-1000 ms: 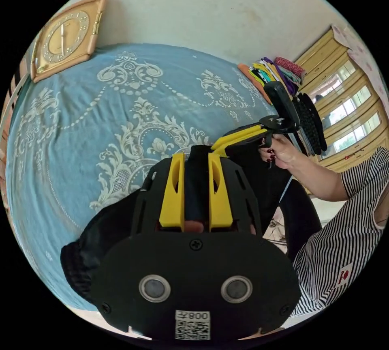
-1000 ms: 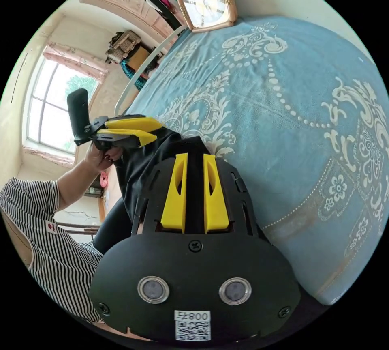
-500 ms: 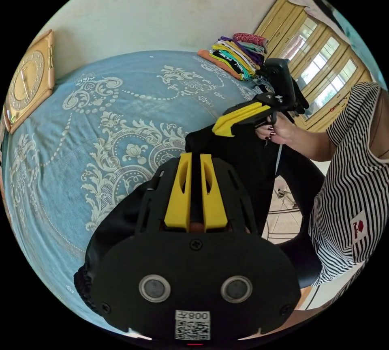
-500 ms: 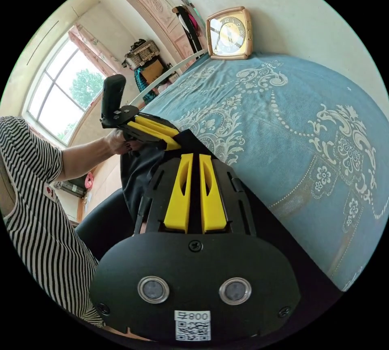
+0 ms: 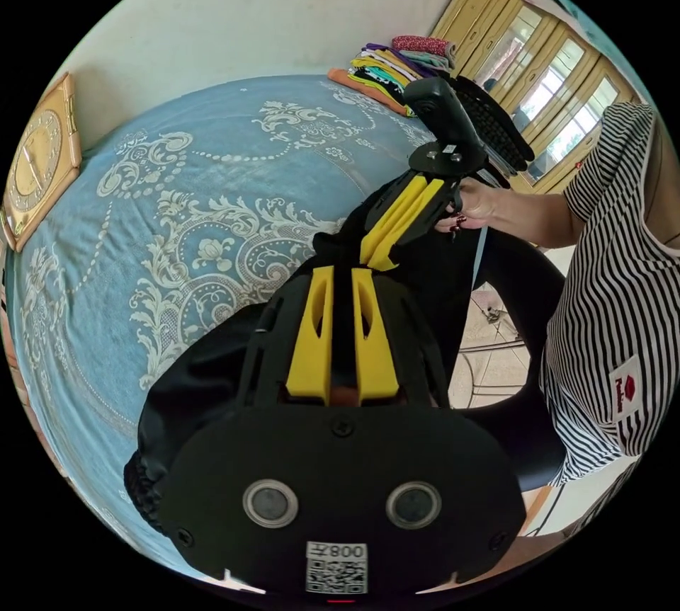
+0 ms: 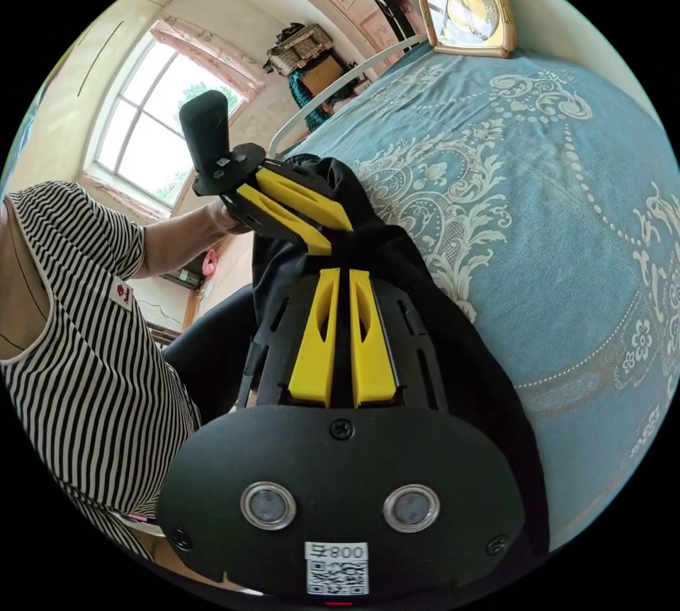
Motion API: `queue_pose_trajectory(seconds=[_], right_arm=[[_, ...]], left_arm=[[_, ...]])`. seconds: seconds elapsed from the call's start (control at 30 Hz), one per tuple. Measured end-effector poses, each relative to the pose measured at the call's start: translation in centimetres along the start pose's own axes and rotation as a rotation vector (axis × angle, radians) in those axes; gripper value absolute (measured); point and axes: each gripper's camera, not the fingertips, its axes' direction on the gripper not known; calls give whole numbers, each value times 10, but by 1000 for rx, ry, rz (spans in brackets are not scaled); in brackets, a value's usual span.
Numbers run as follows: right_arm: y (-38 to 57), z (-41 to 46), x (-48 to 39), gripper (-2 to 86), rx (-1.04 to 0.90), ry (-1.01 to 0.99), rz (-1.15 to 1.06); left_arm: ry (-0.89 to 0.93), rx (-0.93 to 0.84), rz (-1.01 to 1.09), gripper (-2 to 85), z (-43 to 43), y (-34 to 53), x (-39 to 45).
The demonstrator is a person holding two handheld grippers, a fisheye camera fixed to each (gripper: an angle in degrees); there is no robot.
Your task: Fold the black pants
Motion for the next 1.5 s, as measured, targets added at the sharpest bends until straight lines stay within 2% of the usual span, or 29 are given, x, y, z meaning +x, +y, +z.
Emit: queue_pose_trajectory(seconds=[0.1, 0.2, 0.43, 0.7, 0.93, 1.03, 1.17, 1.33, 1.43, 1.5], right_arm=[[-5, -13, -3, 34, 48, 17, 30], [-15, -30, -9, 46, 106, 130, 24], [-54, -5, -29, 78, -59, 301, -126], [-82, -3, -34, 15, -68, 376, -173], [-99, -23, 5, 4, 0, 305, 26], [-105, -22, 20, 3, -25, 258, 100], [-108, -33, 27, 2, 12, 287, 186], [-94, -61, 5, 1, 124, 276, 178], [-81, -39, -14, 1, 12, 306, 149], [-73, -22, -14, 1, -66, 376, 160]], left_arm=[[-12, 30, -14, 25, -10, 8, 1], [-5, 64, -36, 18, -21, 16, 0], [-40, 76, -22, 14, -38, 27, 6], [-82, 154, -59, 11, -61, 43, 5], [-114, 171, -133, 3, -52, 47, -7], [-135, 12, -207, 2, -30, 44, -19], [-210, -19, -225, 2, -38, 47, -14], [-181, 66, -258, 2, -63, 58, -10], [-206, -38, -270, 2, -53, 59, -16], [-200, -22, -293, 3, -60, 65, -16]])
